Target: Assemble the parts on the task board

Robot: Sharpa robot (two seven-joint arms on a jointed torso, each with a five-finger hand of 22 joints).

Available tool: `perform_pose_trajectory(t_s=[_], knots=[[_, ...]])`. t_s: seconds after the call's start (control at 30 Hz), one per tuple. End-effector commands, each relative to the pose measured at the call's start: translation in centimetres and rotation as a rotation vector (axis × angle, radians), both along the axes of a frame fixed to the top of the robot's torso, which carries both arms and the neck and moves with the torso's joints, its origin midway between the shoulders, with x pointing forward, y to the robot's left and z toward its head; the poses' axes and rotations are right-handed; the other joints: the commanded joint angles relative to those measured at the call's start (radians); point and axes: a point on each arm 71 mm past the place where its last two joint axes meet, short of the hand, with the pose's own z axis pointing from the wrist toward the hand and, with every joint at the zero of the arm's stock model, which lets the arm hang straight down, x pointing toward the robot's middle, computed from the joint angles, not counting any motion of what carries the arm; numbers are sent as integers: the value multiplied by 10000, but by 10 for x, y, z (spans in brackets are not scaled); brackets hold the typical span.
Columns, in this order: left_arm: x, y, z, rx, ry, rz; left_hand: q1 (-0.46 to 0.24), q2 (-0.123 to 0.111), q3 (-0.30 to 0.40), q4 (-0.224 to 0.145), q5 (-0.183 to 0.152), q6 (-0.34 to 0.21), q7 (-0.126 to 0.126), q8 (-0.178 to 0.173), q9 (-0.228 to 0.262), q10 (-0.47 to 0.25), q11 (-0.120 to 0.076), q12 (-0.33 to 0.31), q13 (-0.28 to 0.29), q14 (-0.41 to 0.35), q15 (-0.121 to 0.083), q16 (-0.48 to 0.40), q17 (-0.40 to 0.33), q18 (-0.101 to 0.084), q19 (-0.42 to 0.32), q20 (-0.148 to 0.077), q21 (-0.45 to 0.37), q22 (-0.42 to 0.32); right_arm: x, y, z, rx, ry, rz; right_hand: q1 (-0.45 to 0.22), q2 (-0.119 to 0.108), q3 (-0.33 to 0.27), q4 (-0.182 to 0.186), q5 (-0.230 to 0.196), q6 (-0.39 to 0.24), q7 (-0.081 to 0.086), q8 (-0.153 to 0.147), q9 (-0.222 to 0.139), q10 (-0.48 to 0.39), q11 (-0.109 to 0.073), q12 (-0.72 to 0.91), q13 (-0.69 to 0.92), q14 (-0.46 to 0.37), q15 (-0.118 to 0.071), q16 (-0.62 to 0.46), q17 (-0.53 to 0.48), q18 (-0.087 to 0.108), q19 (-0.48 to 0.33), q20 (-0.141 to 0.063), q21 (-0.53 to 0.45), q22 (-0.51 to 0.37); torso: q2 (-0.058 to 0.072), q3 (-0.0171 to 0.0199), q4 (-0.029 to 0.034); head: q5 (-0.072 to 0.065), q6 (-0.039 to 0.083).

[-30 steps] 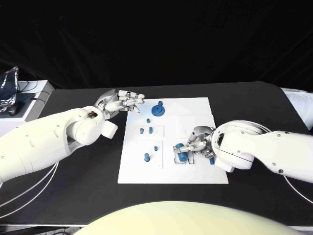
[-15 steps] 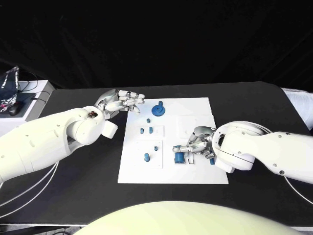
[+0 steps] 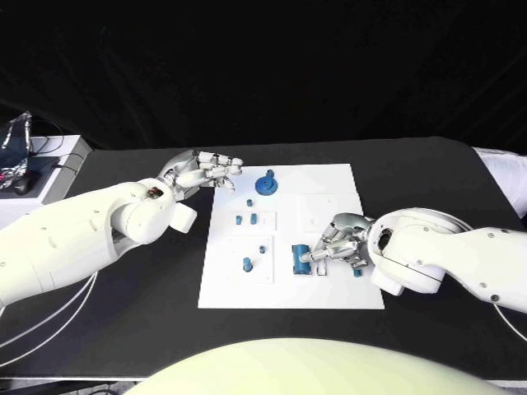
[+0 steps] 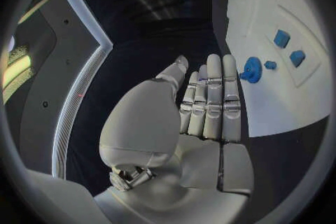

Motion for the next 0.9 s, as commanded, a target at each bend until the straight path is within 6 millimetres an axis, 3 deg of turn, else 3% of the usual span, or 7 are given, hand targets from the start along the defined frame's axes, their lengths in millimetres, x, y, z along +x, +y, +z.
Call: perform_pose_trajectory(t_s=[0.03,0.27,0.37,0.43,0.5,0.73,0.9], knots=[[0,-2,1,-92,-79,-119,-54,-37,11,-9,14,-10,60,-6,11,-70,1,63,7,24,59,-34,6,57,-18,29,21,8,1,0,10,1366,-648,88,64,46,33,-224,14,18,70,-117,-166,-7,32,-50,-24,26,35,-47,-42,29,480,11,-45,1343,-10,-1,-14,-36,1],[0,-2,1,-112,-103,-97,-54,-37,11,-9,14,-10,60,-6,11,-70,1,63,7,24,59,-34,6,57,-18,29,21,8,8,-35,26,1937,-525,-321,308,287,79,-608,633,161,159,-592,-779,-15,73,-62,-34,26,66,-41,-60,45,474,45,-34,1348,-13,0,-13,-128,1],[0,-3,1,-113,-105,-93,-54,-37,11,-9,14,-10,60,-6,11,-70,1,63,7,24,59,-34,6,57,-18,29,21,8,8,-51,28,1498,-229,-213,416,389,125,-799,649,271,114,-605,-822,11,46,-38,-16,25,53,-24,-42,38,478,39,25,1360,-8,4,-7,-162,1],[0,-2,1,-102,-105,-70,-54,-37,11,-9,14,-10,60,-6,11,-70,1,63,7,24,59,-34,6,57,-18,29,21,8,6,-60,26,1024,69,80,379,309,109,-831,656,397,44,-488,-742,43,7,-8,0,30,31,0,-11,26,480,29,87,1374,-3,6,-14,-184,1],[0,-1,1,-81,-103,-36,-54,-37,11,-9,14,-10,60,-6,11,-70,1,63,7,24,59,-34,6,57,-18,29,21,8,4,-69,25,445,310,360,194,186,92,-688,712,327,10,-291,-523,85,-22,27,29,33,12,59,69,-4,486,-6,195,1396,5,7,-25,-219,1],[-2,3,1,-56,-103,46,-56,-39,-10,1,12,-29,60,-6,11,-72,1,76,7,29,61,-42,0,60,-7,34,-2,2,1,-90,22,-1511,58,748,92,125,-30,-209,741,259,3,-173,-427,144,-20,64,117,43,5,135,229,-25,498,-13,389,1429,-20,-5,-10,-381,1],[-3,4,0,-112,-83,88,-81,-38,-42,28,9,-88,85,-15,9,-78,10,78,7,32,68,-46,-2,59,-1,37,-14,-9,1,-97,19,-2155,-503,499,151,144,-21,-100,1302,248,96,-529,-782,118,31,17,123,34,47,94,211,-11,481,18,353,1421,-18,-6,-17,-426,1]])
